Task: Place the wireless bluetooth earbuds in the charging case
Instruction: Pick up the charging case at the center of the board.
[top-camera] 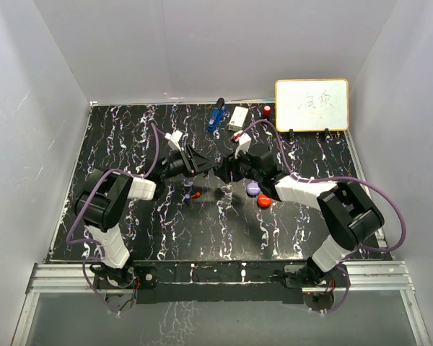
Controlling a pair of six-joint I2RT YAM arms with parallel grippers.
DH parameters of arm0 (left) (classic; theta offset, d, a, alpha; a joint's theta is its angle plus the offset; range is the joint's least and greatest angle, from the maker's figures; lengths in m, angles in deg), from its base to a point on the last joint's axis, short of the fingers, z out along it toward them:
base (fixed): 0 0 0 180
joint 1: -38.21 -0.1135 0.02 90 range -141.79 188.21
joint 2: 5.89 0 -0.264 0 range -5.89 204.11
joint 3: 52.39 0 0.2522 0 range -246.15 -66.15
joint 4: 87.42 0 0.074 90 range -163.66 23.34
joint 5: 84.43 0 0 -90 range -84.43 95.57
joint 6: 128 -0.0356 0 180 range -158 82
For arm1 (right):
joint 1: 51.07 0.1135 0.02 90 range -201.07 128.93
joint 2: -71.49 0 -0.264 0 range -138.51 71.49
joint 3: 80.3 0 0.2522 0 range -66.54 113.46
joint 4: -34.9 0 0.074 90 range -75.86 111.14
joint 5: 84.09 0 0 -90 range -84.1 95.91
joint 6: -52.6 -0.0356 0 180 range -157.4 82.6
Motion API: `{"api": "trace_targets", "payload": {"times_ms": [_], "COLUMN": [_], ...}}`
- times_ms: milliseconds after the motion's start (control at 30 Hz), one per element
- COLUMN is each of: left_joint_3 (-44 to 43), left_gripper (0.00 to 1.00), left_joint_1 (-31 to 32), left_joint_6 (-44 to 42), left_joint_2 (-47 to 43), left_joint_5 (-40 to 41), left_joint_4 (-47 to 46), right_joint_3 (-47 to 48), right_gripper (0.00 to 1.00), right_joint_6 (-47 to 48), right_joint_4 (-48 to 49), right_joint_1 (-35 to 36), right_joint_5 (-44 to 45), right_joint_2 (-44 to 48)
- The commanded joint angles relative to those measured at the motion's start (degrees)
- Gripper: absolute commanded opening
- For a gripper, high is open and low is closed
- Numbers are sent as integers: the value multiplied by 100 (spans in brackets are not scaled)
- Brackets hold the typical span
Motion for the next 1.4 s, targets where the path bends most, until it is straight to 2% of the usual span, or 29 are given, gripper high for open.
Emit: {"api": "trace_targets", "payload": {"times_ms": [0, 500, 733, 833, 1033, 1067, 1100, 1200, 1267, 1367], "left_joint_3": [-127, -206, -220, -214, -220, -207, -194, -139, -126, -51], "left_gripper": [63, 47, 43, 34, 4, 0, 0, 0, 0, 0], "left_joint_1": [71, 190, 221, 221, 222, 217, 222, 221, 187, 37], "left_joint_6": [-19, 113, 199, 192, 213, 238, 262, 338, 326, 287], "left_joint_2": [85, 323, 445, 437, 439, 445, 456, 451, 417, 290], "left_joint_5": [-109, -181, -196, -160, -205, -221, -227, -199, -188, -206], "left_joint_4": [-278, -530, -705, -703, -740, -893, -982, -1118, -1084, -1015], "right_joint_3": [127, 109, 117, 116, 129, 137, 145, 165, 141, -6], "right_gripper": [23, 23, 23, 23, 24, 27, 32, 54, 65, 76], "right_joint_6": [-29, -47, -59, -65, -61, -69, -79, -117, -210, -535], "right_joint_4": [437, 515, 537, 536, 516, 509, 507, 485, 449, 408], "right_joint_1": [-24, -26, -26, -24, -24, -29, -26, -34, -81, -351], "right_joint_5": [-152, -239, -292, -300, -283, -284, -272, -277, -283, -312], "right_joint_2": [219, 317, 341, 349, 332, 321, 311, 312, 398, 721]}}
